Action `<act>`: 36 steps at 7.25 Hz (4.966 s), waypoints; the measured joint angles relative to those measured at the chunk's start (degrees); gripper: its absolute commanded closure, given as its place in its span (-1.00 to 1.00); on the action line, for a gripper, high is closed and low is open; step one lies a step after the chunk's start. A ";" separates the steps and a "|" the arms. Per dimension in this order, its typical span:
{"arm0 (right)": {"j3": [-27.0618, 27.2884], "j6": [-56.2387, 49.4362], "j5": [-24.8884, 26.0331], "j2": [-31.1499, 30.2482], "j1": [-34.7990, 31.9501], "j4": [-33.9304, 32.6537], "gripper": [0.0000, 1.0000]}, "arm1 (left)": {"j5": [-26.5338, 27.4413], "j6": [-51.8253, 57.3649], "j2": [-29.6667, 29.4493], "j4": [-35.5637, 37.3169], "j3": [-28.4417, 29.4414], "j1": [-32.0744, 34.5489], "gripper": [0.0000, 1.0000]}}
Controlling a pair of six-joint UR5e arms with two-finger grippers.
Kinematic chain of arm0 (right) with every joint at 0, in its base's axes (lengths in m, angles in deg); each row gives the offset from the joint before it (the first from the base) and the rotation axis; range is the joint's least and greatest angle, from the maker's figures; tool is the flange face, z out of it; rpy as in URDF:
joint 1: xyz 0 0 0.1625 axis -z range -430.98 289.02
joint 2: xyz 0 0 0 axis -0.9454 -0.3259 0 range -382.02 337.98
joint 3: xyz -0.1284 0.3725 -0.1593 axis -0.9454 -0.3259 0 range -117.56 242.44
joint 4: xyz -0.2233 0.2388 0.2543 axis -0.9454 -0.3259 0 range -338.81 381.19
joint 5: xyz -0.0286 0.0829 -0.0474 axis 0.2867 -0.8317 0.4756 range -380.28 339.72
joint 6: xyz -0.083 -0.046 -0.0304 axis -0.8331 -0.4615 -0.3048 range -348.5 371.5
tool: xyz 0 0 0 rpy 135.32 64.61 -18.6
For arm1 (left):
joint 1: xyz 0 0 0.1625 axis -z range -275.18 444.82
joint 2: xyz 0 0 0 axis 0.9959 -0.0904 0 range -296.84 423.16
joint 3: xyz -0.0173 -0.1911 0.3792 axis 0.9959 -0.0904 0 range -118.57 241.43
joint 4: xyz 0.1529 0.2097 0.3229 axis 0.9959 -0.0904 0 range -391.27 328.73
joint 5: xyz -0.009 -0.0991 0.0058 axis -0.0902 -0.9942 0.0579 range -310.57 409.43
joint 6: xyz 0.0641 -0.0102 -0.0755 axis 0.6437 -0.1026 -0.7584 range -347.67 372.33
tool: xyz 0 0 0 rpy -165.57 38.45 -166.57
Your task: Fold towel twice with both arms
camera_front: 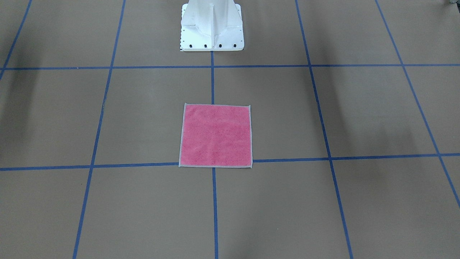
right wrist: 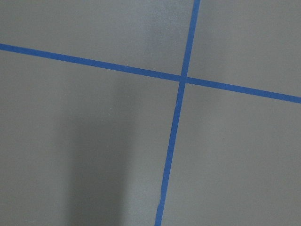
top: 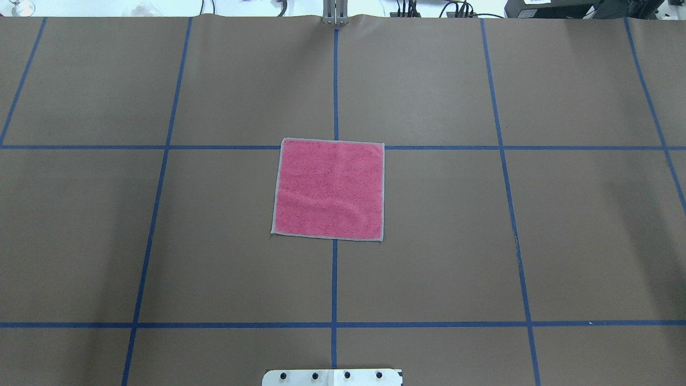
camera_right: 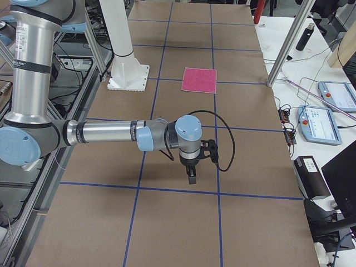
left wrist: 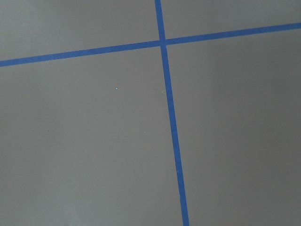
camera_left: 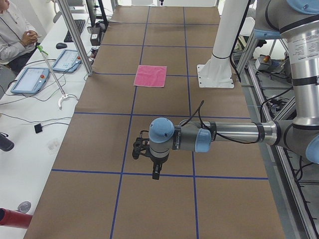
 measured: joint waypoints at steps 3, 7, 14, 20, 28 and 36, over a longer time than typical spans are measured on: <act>0.69 0.01 -0.11 0.08 0.00 0.00 -1.00 | -0.26 0.00 -0.11 -0.08 -0.75 0.06 -1.00; 2.26 0.68 -1.19 1.31 0.06 0.31 -1.00 | -0.47 -0.41 -4.32 -0.29 -1.17 -0.02 -1.00; 1.35 12.39 -7.98 5.50 3.28 11.50 -1.00 | -2.73 -12.97 -10.29 -9.52 -1.36 -3.76 -1.00; 1.75 75.79 3.00 22.99 30.05 21.69 -0.95 | -3.39 -67.68 -20.72 -21.95 -1.15 -24.75 -1.00; 1.25 127.47 33.80 34.36 59.51 21.16 -0.82 | 18.70 -109.46 -31.89 -28.25 0.65 -49.35 -1.00; 1.08 125.25 44.73 33.14 64.98 21.61 -0.96 | 37.52 -118.63 -37.11 -43.27 11.50 -64.88 -0.65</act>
